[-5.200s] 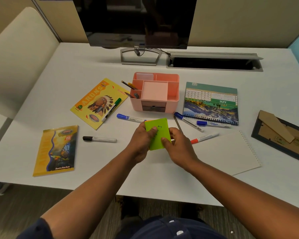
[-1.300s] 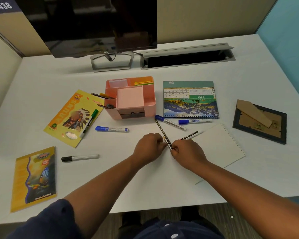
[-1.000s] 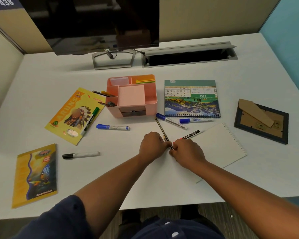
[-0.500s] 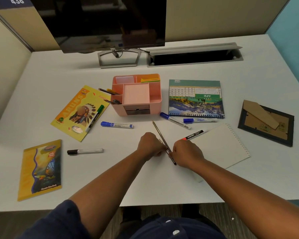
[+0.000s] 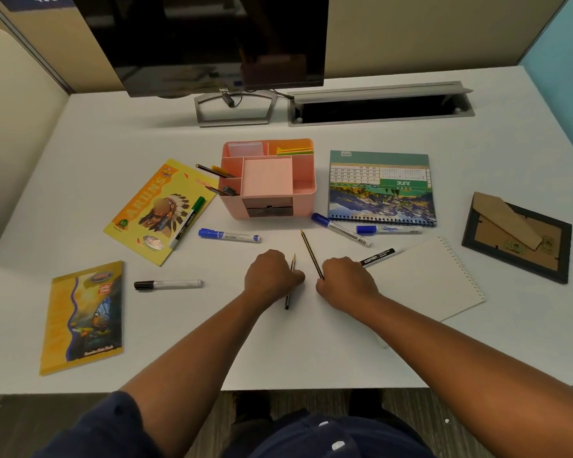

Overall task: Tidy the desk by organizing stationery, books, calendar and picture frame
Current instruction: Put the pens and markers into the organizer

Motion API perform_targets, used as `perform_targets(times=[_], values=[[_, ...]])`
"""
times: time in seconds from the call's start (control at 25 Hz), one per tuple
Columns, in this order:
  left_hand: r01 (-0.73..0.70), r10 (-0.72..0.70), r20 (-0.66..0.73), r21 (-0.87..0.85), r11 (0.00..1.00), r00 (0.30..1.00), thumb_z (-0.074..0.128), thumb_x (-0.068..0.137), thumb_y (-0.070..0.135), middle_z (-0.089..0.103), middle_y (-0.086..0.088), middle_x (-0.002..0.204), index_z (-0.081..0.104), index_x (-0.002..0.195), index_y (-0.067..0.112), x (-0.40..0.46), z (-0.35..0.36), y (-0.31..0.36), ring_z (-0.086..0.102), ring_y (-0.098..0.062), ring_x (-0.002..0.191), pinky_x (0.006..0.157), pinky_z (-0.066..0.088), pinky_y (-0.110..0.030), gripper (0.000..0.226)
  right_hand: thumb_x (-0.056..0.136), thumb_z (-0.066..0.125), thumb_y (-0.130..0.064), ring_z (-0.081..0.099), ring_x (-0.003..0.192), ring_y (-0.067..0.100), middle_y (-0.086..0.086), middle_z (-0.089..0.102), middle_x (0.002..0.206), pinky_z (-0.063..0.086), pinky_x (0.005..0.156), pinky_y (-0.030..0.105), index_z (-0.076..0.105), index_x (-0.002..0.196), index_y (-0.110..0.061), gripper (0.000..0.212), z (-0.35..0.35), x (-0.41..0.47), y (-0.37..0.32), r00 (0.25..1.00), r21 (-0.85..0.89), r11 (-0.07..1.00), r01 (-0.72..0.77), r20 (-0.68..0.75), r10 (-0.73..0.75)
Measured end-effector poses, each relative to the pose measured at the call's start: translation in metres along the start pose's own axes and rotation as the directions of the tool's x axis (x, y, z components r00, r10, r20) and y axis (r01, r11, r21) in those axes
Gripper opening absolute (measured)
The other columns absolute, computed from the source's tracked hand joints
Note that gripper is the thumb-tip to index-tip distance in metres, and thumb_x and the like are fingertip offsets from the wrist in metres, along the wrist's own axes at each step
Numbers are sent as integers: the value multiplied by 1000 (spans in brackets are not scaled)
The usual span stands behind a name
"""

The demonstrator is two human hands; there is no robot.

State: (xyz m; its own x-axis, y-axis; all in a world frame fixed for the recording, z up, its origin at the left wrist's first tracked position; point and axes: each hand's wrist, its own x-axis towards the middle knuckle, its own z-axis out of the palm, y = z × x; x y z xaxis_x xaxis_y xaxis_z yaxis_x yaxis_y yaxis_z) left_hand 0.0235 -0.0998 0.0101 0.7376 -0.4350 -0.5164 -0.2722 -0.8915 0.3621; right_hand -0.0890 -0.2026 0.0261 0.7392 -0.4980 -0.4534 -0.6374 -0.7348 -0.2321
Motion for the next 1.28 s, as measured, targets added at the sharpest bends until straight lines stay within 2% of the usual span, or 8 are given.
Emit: perform_targets(times=[0.16, 0.28, 0.44, 0.56, 0.68, 0.96, 1.12, 1.28], values=[[-17, 8, -41, -237, 971, 999, 71, 76, 31, 56, -4, 63, 57, 71, 11, -1, 2, -16, 52, -17, 58, 56, 44, -31, 25, 82, 69, -35, 63, 63, 21, 5, 63, 66, 50, 56, 31, 63, 72, -10, 27, -1, -1, 1, 994, 235, 969, -81, 84, 63], [-33, 11, -69, -321, 947, 998, 74, 77, 26, 67, -2, 80, 63, 88, 15, -2, 1, -28, 64, -17, 71, 65, 54, -32, 19, 78, 72, -26, 71, 63, 19, 6, 70, 66, 62, 69, 40, 66, 74, -10, 18, -18, -8, -2, 999, 579, 815, -26, -11, 40], [-73, 57, -50, -435, 897, 997, 76, 82, 21, 72, -3, 82, 68, 98, 17, 8, -4, -28, 68, -17, 72, 75, 61, -37, 19, 81, 71, -13, 73, 67, 16, 6, 72, 72, 62, 70, 50, 59, 86, -11, 14, -55, -3, -18, 979, 765, 620, 175, -200, -29], [-32, 40, 2, -549, 835, 999, 77, 82, 16, 73, -6, 79, 72, 89, 11, 18, -11, -31, 69, -16, 67, 76, 63, -40, 11, 92, 65, -15, 73, 76, 16, 3, 73, 79, 62, 73, 47, 58, 89, -15, 8, -80, 12, -33, 935, 744, 575, 340, -332, -123], [-11, 46, 41, -616, 788, 998, 78, 82, 14, 72, -7, 75, 71, 90, 5, 19, -14, -33, 69, -16, 66, 77, 63, -39, 14, 96, 61, -21, 70, 84, 20, 1, 71, 86, 61, 76, 47, 62, 91, -19, 5, -94, 32, -49, 904, 703, 576, 417, -389, -179], [12, 43, 66, -665, 746, 997, 77, 81, 13, 74, -14, 79, 71, 91, 3, 21, -13, -35, 71, -19, 66, 77, 63, -41, 15, 90, 61, -10, 60, 91, 11, -6, 65, 94, 52, 74, 27, 67, 92, -15, 8, -111, 71, -97, 873, 583, 657, 479, -392, -288], [10, 65, 82, -692, 722, 994, 74, 84, 10, 73, -14, 79, 69, 93, 4, 20, -14, -39, 71, -20, 67, 76, 63, -38, 12, 92, 58, -7, 60, 82, 15, 2, 68, 92, 52, 71, 31, 71, 93, -9, 13, -124, 96, -124, 880, 572, 672, 471, -354, -316], [-4, 81, 80, -684, 729, 993, 73, 83, 9, 73, -15, 79, 69, 95, 4, 22, -13, -41, 72, -18, 65, 73, 64, -34, 14, 93, 57, -6, 62, 89, 22, 10, 70, 96, 52, 76, 36, 71, 94, -4, 15, -122, 113, -134, 877, 471, 741, 479, -297, -378]])
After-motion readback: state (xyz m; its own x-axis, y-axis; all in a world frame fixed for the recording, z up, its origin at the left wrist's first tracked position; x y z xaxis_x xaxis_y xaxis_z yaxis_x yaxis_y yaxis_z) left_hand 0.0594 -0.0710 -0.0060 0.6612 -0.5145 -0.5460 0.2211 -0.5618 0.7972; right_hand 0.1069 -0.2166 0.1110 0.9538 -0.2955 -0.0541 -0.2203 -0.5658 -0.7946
